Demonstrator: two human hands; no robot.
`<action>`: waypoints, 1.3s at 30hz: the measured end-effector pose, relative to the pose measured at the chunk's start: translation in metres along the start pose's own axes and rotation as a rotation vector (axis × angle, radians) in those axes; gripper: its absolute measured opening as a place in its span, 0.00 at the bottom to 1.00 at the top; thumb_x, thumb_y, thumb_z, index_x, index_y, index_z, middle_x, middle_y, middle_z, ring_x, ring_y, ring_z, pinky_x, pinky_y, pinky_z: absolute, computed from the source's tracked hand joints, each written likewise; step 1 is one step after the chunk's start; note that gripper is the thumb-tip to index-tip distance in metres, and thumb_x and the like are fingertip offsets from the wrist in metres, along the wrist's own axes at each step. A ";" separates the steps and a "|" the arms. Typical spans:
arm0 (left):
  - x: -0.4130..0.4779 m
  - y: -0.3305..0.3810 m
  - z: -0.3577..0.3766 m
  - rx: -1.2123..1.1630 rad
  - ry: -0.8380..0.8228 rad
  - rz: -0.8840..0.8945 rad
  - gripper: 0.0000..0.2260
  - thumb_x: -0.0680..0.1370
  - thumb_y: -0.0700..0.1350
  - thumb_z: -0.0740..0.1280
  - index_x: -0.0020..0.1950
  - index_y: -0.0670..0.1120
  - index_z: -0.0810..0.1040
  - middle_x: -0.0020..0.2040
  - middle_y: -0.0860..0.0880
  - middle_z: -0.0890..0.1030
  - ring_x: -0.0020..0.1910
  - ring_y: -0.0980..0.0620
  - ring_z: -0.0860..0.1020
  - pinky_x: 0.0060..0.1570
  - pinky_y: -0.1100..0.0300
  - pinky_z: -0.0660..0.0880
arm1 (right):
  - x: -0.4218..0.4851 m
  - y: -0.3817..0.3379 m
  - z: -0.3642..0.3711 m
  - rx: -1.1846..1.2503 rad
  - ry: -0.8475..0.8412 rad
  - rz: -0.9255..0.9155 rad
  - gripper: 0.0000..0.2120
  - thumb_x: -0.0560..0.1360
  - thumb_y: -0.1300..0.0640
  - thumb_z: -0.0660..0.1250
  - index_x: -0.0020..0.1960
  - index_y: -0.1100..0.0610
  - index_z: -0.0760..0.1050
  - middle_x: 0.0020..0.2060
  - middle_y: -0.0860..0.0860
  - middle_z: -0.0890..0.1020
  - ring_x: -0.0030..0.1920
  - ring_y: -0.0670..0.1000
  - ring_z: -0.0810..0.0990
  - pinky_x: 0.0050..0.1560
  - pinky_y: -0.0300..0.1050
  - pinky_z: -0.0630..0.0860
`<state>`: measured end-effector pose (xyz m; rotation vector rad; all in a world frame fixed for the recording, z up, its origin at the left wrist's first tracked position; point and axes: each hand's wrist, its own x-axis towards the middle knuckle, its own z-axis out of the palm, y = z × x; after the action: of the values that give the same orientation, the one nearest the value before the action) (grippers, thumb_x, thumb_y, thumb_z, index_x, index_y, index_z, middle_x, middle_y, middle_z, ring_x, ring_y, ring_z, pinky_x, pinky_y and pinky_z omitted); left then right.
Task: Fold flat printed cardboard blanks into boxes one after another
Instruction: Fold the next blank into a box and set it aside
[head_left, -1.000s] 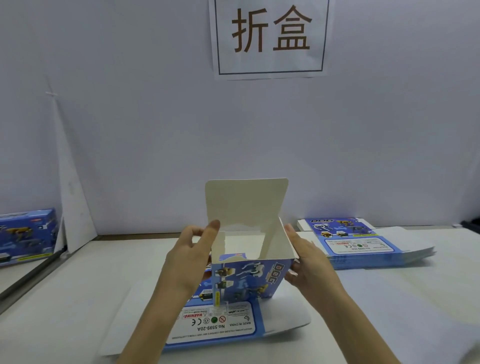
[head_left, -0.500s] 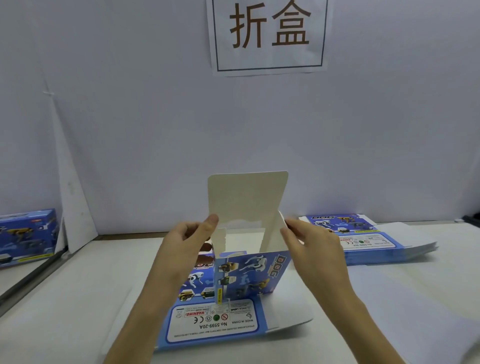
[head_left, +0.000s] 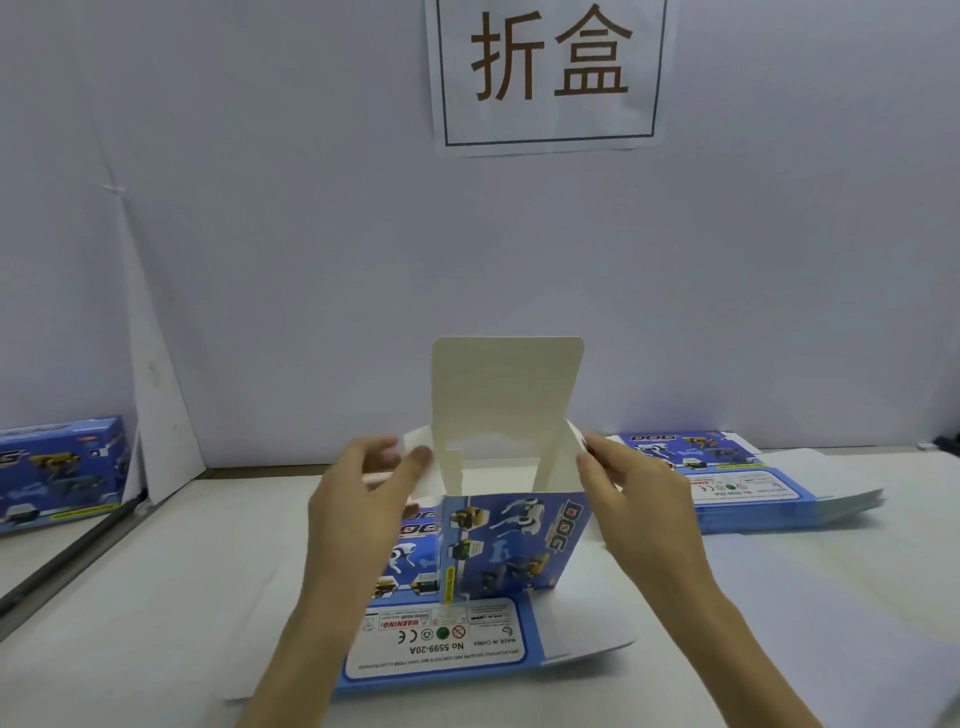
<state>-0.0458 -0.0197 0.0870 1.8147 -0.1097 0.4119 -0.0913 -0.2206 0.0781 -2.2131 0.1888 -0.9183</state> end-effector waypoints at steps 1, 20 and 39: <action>-0.005 0.002 0.000 0.228 0.148 0.229 0.11 0.75 0.47 0.69 0.56 0.44 0.79 0.50 0.47 0.82 0.39 0.55 0.78 0.36 0.69 0.72 | 0.000 -0.001 -0.001 0.020 -0.002 -0.013 0.12 0.80 0.54 0.61 0.59 0.53 0.80 0.44 0.48 0.84 0.40 0.43 0.79 0.34 0.26 0.71; -0.003 0.004 0.001 0.140 -0.234 0.121 0.21 0.76 0.55 0.66 0.68 0.54 0.70 0.63 0.58 0.76 0.48 0.65 0.75 0.44 0.71 0.68 | 0.004 0.001 -0.001 0.206 -0.108 0.141 0.16 0.78 0.54 0.64 0.65 0.56 0.75 0.55 0.49 0.82 0.48 0.42 0.79 0.43 0.33 0.78; 0.013 -0.045 0.006 -0.047 -0.509 0.078 0.09 0.70 0.46 0.74 0.48 0.58 0.80 0.47 0.52 0.85 0.49 0.48 0.83 0.46 0.53 0.81 | 0.010 0.007 -0.007 0.484 -0.086 0.162 0.20 0.75 0.51 0.69 0.65 0.47 0.69 0.59 0.41 0.74 0.58 0.48 0.76 0.52 0.43 0.73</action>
<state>-0.0193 -0.0110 0.0484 1.8368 -0.5388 -0.0077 -0.0878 -0.2332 0.0828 -1.7560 0.0909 -0.6916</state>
